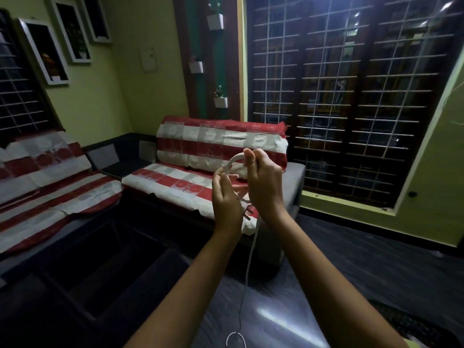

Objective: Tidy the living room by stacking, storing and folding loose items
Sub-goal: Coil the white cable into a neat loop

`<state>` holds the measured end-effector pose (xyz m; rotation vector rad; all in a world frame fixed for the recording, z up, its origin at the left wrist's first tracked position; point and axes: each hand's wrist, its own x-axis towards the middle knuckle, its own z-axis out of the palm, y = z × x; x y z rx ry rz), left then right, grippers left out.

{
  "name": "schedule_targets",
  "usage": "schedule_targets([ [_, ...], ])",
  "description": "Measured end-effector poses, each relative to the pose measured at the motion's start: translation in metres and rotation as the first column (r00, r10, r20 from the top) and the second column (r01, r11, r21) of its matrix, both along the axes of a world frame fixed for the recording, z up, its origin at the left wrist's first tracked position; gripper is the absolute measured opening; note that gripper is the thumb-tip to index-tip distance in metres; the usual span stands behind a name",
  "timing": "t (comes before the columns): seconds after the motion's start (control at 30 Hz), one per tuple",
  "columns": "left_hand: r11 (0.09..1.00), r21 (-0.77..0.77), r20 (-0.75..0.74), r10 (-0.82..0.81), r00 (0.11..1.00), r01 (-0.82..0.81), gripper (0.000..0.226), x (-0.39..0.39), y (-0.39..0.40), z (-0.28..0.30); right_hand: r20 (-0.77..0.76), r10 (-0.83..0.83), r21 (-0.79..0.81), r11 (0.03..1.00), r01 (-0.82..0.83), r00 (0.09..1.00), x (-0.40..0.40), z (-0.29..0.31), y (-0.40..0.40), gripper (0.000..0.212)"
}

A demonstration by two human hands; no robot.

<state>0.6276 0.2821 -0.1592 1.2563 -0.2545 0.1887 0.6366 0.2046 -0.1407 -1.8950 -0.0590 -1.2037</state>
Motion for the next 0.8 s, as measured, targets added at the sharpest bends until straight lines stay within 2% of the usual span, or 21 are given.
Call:
schedule_targets([
  [0.07, 0.999, 0.029, 0.041, -0.019, 0.999, 0.018, 0.026, 0.003, 0.004, 0.005, -0.003, 0.016, 0.007, 1.0, -0.016, 1.0, 0.0, 0.002, -0.002, 0.028],
  [0.17, 1.0, 0.027, -0.017, 0.01, 1.0, -0.01, 0.034, 0.003, 0.002, 0.012, 0.002, 0.037, 0.009, 0.999, -0.037, 0.999, -0.002, 0.002, 0.0, 0.029],
  [0.33, 0.964, -0.162, -0.159, 0.183, 0.97, -0.209, 0.042, 0.01, 0.0, 0.012, -0.029, 0.063, -0.044, 0.997, -0.064, 0.998, -0.01, -0.002, 0.015, 0.029],
  [0.4, 0.937, -0.225, -0.148, 0.238, 0.96, -0.267, 0.044, 0.013, 0.007, 0.016, -0.116, 0.167, 0.033, 0.986, -0.165, 0.979, -0.015, -0.002, 0.014, 0.032],
  [0.47, 0.898, -0.339, -0.144, 0.247, 0.958, -0.282, 0.042, 0.015, 0.016, 0.026, -0.209, 0.437, 0.245, 0.889, -0.386, 0.875, -0.021, -0.002, 0.008, 0.034],
  [0.53, 0.853, -0.442, -0.148, 0.237, 0.96, -0.279, 0.04, 0.017, 0.024, 0.039, -0.214, 0.688, 0.422, 0.705, -0.569, 0.694, -0.024, -0.007, 0.001, 0.033],
  [0.6, 0.814, -0.51, -0.169, 0.223, 0.96, -0.279, 0.039, 0.019, 0.027, 0.046, -0.205, 0.785, 0.487, 0.6, -0.635, 0.584, -0.026, -0.015, 0.002, 0.03],
  [0.7, 0.8, -0.531, -0.174, 0.221, 0.96, -0.28, 0.041, 0.022, 0.027, 0.049, -0.195, 0.811, 0.532, 0.559, -0.635, 0.551, -0.032, -0.033, 0.019, 0.034],
  [0.8, 0.8, -0.52, -0.174, 0.244, 0.954, -0.3, 0.042, 0.026, 0.028, 0.047, -0.181, 0.768, 0.55, 0.597, -0.584, 0.615, -0.038, -0.041, 0.028, 0.035],
])
